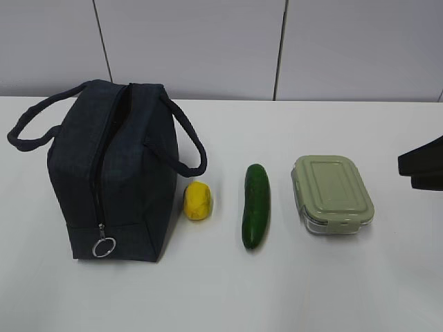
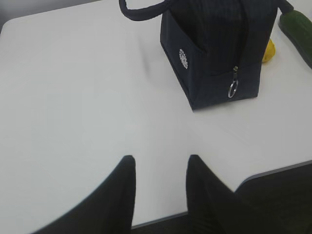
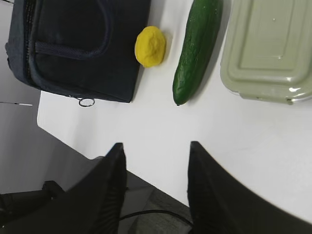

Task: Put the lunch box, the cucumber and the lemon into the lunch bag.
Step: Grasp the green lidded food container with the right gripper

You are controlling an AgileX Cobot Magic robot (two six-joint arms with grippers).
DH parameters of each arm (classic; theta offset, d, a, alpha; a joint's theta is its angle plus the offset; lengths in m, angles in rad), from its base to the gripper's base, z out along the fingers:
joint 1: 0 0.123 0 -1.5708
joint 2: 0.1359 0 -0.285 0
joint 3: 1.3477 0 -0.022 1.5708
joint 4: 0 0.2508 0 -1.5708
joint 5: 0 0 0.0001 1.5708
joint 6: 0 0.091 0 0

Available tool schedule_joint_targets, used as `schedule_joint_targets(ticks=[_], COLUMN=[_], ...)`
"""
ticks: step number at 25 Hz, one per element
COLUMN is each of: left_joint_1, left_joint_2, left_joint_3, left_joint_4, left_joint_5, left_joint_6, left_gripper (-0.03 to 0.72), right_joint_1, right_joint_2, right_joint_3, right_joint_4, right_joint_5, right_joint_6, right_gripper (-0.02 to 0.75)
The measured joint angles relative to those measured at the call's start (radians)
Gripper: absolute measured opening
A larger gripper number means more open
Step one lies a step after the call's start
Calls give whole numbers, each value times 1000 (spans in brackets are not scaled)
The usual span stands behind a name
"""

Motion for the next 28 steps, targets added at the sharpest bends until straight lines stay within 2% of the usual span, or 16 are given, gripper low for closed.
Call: schedule_joint_targets(ticks=[15,28], left_joint_1=[0,0], left_joint_2=[0,0], left_joint_3=[0,0], left_joint_4=[0,0], left_joint_5=[0,0], left_joint_6=[0,0], left_gripper=[238,239], right_joint_1=[-2,-2], right_joint_2=[427,607], right_joint_3=[-210,-361], right_joint_4=[-29,-53], right_joint_5=[0,-4], right_joint_6=[-102,-139], right_gripper=[325,500])
